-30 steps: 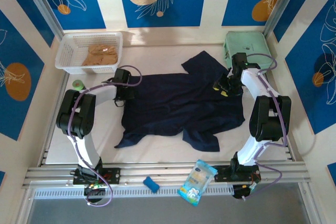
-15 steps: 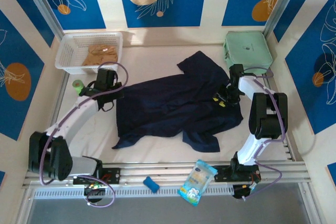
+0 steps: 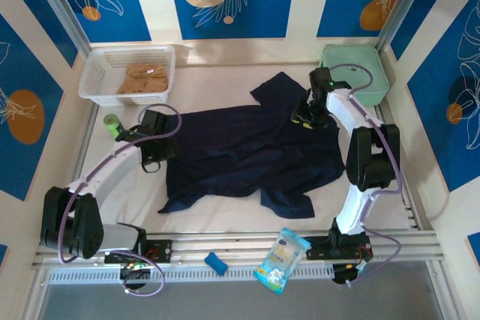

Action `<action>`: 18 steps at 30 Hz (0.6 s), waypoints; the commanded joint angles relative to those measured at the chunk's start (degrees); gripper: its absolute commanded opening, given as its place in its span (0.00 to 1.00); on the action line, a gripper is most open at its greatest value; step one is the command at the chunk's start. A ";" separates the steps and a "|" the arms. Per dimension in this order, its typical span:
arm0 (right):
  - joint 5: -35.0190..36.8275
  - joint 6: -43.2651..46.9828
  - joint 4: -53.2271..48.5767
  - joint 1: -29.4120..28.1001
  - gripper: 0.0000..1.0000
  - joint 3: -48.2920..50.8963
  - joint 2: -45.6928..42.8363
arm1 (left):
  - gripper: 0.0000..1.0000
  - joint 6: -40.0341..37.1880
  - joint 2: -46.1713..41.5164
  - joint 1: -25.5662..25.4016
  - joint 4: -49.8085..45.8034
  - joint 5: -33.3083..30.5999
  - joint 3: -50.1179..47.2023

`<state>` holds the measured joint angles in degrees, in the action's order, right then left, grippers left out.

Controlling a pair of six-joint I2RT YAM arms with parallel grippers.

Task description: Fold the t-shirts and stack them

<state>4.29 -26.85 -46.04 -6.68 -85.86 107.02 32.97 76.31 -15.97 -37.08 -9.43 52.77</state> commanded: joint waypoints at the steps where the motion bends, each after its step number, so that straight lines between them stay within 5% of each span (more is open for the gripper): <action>1: 0.74 3.81 -4.36 0.09 0.32 -5.97 5.99 | 0.66 -1.41 2.76 -0.66 -1.31 -1.23 7.07; 5: 1.04 4.26 -6.25 0.22 0.20 -13.62 13.45 | 0.49 -3.88 11.01 -1.41 0.89 0.95 14.64; 10: 0.59 3.78 -8.15 0.86 0.18 -21.76 22.28 | 0.27 -5.46 26.10 -3.26 2.47 2.59 24.10; 18: -0.25 1.53 -12.83 1.05 0.17 -31.82 32.27 | 0.20 -6.22 45.90 -4.25 1.40 3.99 36.31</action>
<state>4.73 -24.05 -55.51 -5.82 -114.93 136.18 27.97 118.50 -19.86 -33.76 -6.42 84.58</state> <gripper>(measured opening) 0.174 0.205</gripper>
